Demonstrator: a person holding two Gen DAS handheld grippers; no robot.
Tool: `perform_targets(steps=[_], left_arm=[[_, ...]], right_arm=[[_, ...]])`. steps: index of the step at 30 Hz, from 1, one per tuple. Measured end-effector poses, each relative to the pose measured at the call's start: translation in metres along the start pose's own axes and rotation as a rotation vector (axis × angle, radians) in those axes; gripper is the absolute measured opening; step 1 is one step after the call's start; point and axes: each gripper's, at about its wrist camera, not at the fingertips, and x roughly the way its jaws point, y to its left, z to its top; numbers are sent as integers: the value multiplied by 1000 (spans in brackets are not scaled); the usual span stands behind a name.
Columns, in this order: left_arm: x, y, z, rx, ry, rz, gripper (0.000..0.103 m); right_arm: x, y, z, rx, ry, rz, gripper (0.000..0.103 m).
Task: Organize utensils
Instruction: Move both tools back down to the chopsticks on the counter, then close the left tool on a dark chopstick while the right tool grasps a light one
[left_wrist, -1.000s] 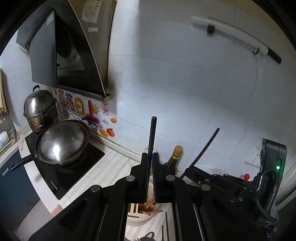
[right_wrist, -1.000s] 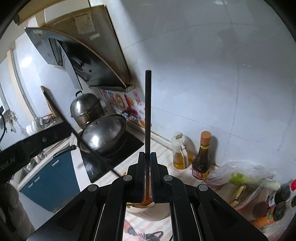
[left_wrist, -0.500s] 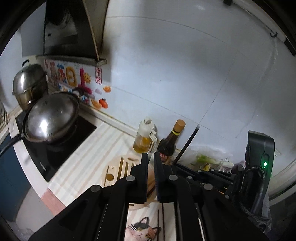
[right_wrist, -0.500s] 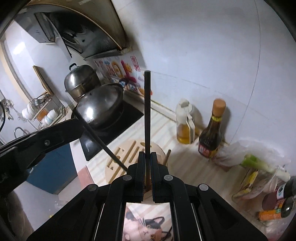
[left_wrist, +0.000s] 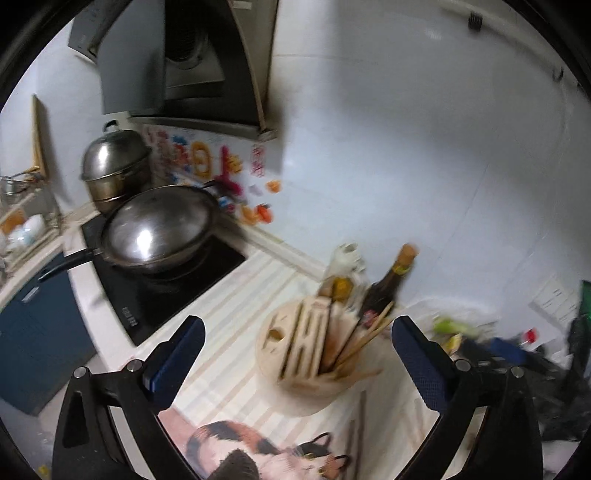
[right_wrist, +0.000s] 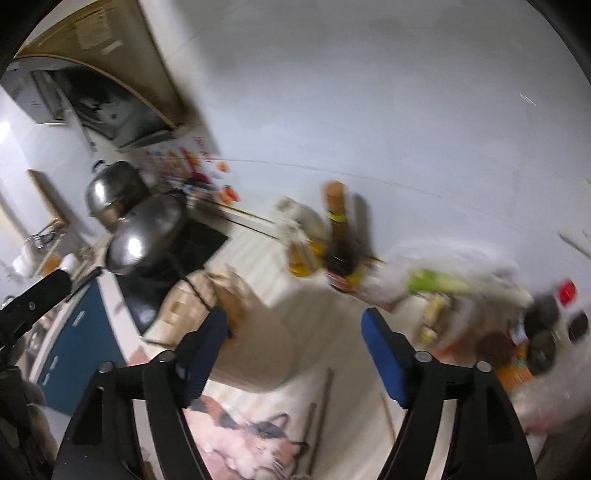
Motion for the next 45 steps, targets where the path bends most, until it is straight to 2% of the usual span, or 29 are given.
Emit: perform_targets(steps=[4, 5, 6, 10, 14, 15, 16, 17, 18, 20, 21, 23, 25, 30, 32, 33, 34, 35, 37, 39, 40, 41, 44, 45], left_arm=[[16, -4, -31, 10, 55, 7, 103], [24, -6, -39, 9, 61, 19, 103], [34, -10, -51, 20, 92, 19, 103], [65, -22, -90, 59, 194, 34, 103], [106, -44, -137, 119, 328, 59, 103], [113, -50, -147, 135, 334, 69, 103], [122, -56, -156, 152, 348, 75, 103], [133, -61, -166, 167, 352, 88, 103], [146, -67, -178, 186, 389, 87, 103], [164, -71, -192, 191, 419, 92, 101], [176, -73, -201, 192, 456, 82, 98], [189, -75, -210, 186, 501, 68, 85], [202, -77, -217, 182, 540, 52, 81], [223, -87, -227, 223, 563, 66, 81], [226, -91, -228, 234, 564, 61, 72], [228, -94, -229, 247, 544, -22, 72], [229, -96, -230, 254, 545, -22, 70], [230, -98, -232, 264, 547, -19, 59], [232, -101, -235, 272, 552, -32, 47], [229, -103, -234, 269, 551, -60, 29], [228, -103, -233, 266, 551, -63, 13], [227, -103, -232, 269, 550, -43, 6], [226, -97, -232, 247, 548, -23, 6], [226, -92, -231, 235, 548, -18, 6]], right_arm=[[6, -35, -33, 42, 20, -53, 93], [9, -40, -39, 45, 24, -61, 100], [13, -48, -49, 45, 39, -79, 102], [34, -76, -79, 55, 113, -128, 102], [54, -100, -105, 68, 199, -137, 102], [61, -109, -112, 84, 228, -126, 101], [67, -115, -118, 95, 250, -106, 97], [71, -119, -122, 101, 267, -99, 81], [81, -125, -128, 107, 306, -90, 60], [94, -130, -133, 109, 353, -72, 45], [103, -134, -138, 106, 373, -62, 44], [118, -136, -145, 94, 411, -48, 44], [131, -138, -150, 92, 439, -38, 44], [163, -142, -158, 89, 497, -42, 44], [171, -141, -158, 79, 511, -41, 44], [175, -141, -158, 72, 518, -45, 44], [180, -140, -159, 59, 529, -43, 44], [184, -140, -160, 51, 538, -44, 44], [193, -138, -162, 26, 558, -62, 44], [196, -136, -163, 0, 552, -75, 44], [198, -133, -163, -21, 555, -86, 45], [199, -132, -162, -31, 559, -89, 44], [201, -121, -165, -91, 567, -109, 42], [201, -117, -167, -114, 571, -112, 33]])
